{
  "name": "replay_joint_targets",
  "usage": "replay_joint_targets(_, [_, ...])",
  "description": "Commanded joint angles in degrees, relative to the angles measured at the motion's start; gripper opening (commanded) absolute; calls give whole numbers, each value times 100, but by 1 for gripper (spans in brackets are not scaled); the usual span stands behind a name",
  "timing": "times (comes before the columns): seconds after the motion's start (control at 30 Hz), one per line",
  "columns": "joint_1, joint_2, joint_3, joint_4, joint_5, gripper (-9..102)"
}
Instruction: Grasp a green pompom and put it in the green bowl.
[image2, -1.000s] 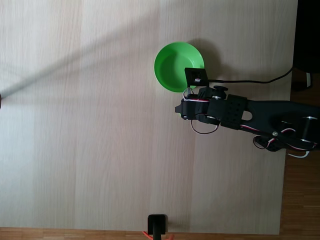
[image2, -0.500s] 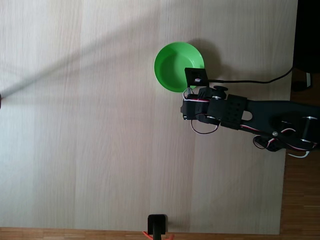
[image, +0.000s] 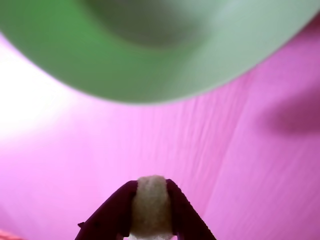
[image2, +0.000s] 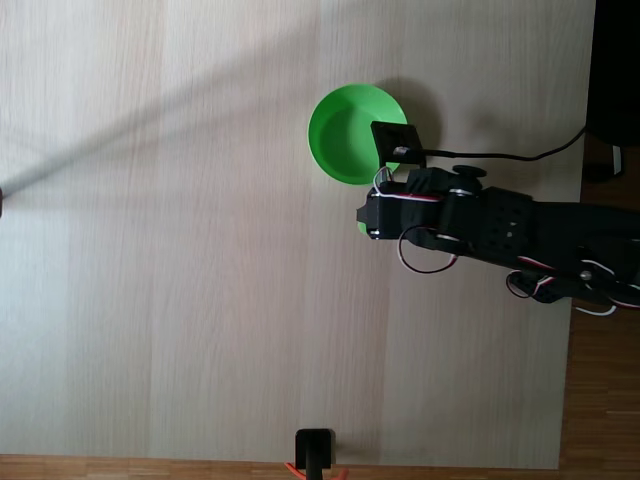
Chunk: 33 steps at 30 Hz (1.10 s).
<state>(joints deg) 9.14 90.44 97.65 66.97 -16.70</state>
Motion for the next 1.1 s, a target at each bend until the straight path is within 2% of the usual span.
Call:
replay_joint_targets(0.0, [97, 378, -765, 316, -44, 4])
replay_joint_targets(0.2, [668, 264, -1582, 659, -167, 4])
replay_joint_targets(0.53, [1819, -299, -1679, 642, -879, 5])
replay_joint_targets(0.8, [1819, -431, -1705, 642, -967, 15])
replay_joint_targets(1.07, [1670, -431, -1661, 642, -958, 20])
